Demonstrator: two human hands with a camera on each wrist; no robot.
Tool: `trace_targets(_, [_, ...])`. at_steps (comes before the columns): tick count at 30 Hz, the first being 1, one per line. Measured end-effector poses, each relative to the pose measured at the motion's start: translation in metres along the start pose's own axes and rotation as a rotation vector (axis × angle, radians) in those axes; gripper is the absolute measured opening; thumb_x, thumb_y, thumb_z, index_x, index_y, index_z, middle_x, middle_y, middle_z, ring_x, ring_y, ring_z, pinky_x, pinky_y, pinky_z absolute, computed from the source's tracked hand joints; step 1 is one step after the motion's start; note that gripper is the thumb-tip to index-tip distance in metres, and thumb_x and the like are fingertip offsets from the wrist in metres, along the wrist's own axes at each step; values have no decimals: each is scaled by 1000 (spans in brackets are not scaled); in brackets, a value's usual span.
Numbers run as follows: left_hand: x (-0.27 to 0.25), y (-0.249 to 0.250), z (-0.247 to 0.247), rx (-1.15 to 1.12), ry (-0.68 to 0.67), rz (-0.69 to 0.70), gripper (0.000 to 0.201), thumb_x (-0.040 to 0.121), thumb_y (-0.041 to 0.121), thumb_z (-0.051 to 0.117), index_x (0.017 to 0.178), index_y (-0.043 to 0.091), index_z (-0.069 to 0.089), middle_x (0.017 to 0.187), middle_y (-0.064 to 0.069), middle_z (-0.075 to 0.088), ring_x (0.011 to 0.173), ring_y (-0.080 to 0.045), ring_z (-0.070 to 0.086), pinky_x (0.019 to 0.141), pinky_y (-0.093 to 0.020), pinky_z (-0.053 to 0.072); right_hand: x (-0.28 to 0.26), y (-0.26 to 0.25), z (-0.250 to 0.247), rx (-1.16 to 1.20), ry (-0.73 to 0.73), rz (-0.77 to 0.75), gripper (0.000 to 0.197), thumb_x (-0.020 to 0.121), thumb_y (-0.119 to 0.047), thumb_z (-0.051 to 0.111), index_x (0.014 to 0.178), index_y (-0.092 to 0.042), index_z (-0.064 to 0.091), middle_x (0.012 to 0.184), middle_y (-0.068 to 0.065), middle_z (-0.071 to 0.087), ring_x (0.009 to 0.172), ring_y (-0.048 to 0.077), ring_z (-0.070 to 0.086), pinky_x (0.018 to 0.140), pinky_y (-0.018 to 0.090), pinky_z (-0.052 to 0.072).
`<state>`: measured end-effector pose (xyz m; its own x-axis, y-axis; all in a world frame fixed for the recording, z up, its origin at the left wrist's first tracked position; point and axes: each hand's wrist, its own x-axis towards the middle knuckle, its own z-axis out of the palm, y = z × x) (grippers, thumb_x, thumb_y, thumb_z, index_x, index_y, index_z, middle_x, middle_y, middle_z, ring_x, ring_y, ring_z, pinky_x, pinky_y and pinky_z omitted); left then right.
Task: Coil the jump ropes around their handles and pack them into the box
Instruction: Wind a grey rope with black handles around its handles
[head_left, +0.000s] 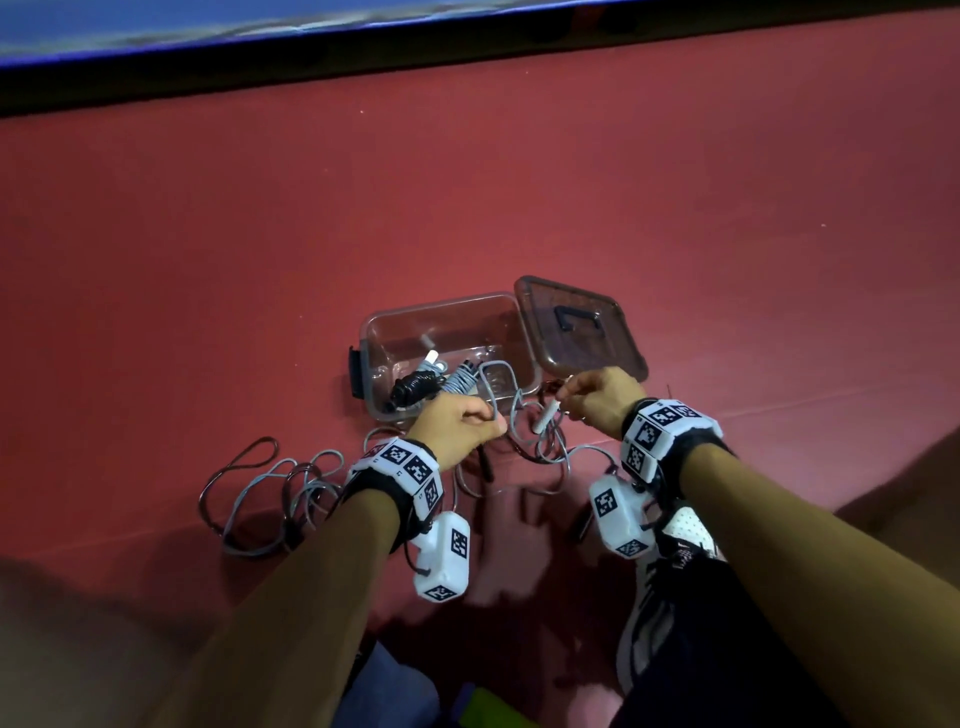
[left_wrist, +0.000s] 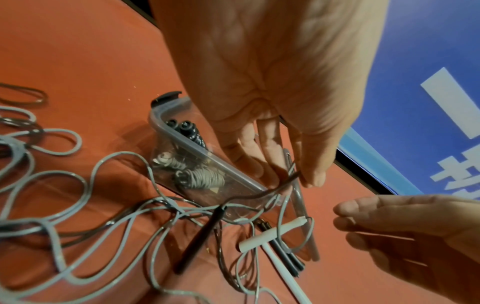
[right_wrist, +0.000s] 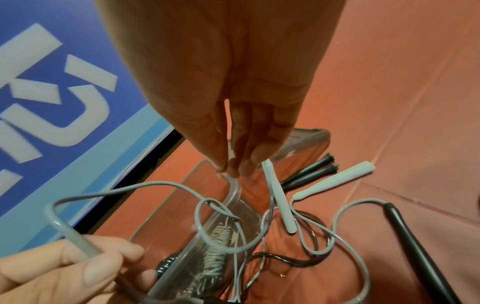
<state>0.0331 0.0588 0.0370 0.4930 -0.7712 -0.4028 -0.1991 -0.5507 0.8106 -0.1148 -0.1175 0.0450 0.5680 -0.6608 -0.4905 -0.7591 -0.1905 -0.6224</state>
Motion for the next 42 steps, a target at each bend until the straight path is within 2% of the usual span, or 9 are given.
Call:
trace_targets(4, [13, 6, 20, 17, -34, -2, 17, 83, 17, 82, 91, 3, 77, 80, -9, 72, 71, -10, 58, 67, -12, 44, 6, 24, 8, 30, 18, 60, 21, 82, -18, 72, 63, -25, 70, 74, 4, 75, 83, 29, 73, 85, 45, 59])
trace_targets(6, [20, 5, 28, 61, -76, 6, 12, 84, 13, 81, 91, 6, 78, 85, -14, 75, 72, -11, 60, 69, -15, 45, 7, 32, 12, 8, 8, 75, 25, 80, -14, 70, 58, -27, 69, 78, 4, 76, 85, 30, 73, 86, 44, 58])
trace_targets(10, [31, 0, 40, 87, -90, -3, 6, 85, 10, 79, 91, 11, 78, 74, -3, 69, 68, -10, 58, 68, -17, 46, 8, 47, 18, -56, -24, 115, 29, 87, -20, 66, 59, -30, 66, 74, -3, 71, 90, 28, 71, 88, 35, 56])
trace_targets(15, [42, -11, 59, 92, -102, -67, 5, 85, 8, 78, 90, 9, 79, 71, -6, 68, 67, -15, 59, 72, -38, 59, 10, 71, 29, -110, -70, 173, 20, 90, -16, 61, 99, -20, 79, 101, 7, 76, 102, 27, 69, 93, 35, 54])
trace_targets(25, [72, -8, 94, 318, -115, -25, 13, 82, 13, 75, 87, 25, 80, 69, 11, 69, 68, -6, 65, 71, -17, 49, 27, 104, 51, -143, -80, 289, 24, 90, -23, 63, 106, -10, 76, 110, 13, 73, 105, 33, 67, 91, 37, 53])
trace_targets(29, [78, -12, 100, 374, -118, 13, 15, 81, 11, 72, 86, 24, 80, 82, 4, 76, 78, -15, 68, 79, -26, 54, 35, 114, 60, -115, -68, 318, 22, 90, -20, 63, 109, -16, 75, 116, 10, 71, 110, 30, 65, 94, 32, 51])
trace_targets(33, [82, -18, 96, 374, -99, 89, 13, 84, 9, 73, 89, 17, 80, 82, 3, 70, 70, -10, 53, 73, -13, 40, 44, 120, 75, -87, -90, 297, 27, 97, -26, 52, 116, -21, 71, 118, 10, 70, 112, 33, 64, 94, 35, 50])
trace_targets(38, [83, -27, 92, 332, -67, 92, 12, 84, 7, 74, 91, 14, 81, 86, 1, 71, 71, -8, 52, 66, 0, 36, 54, 123, 94, -67, -105, 332, 29, 97, -29, 54, 119, -17, 67, 118, 11, 69, 112, 34, 64, 92, 35, 50])
trace_targets(42, [84, -32, 92, 304, -56, 89, 14, 83, 4, 74, 91, 13, 81, 88, -1, 74, 71, -8, 53, 65, 1, 37, 63, 139, 115, -98, -139, 319, 28, 91, -33, 55, 116, -23, 64, 113, 9, 70, 109, 32, 66, 89, 33, 50])
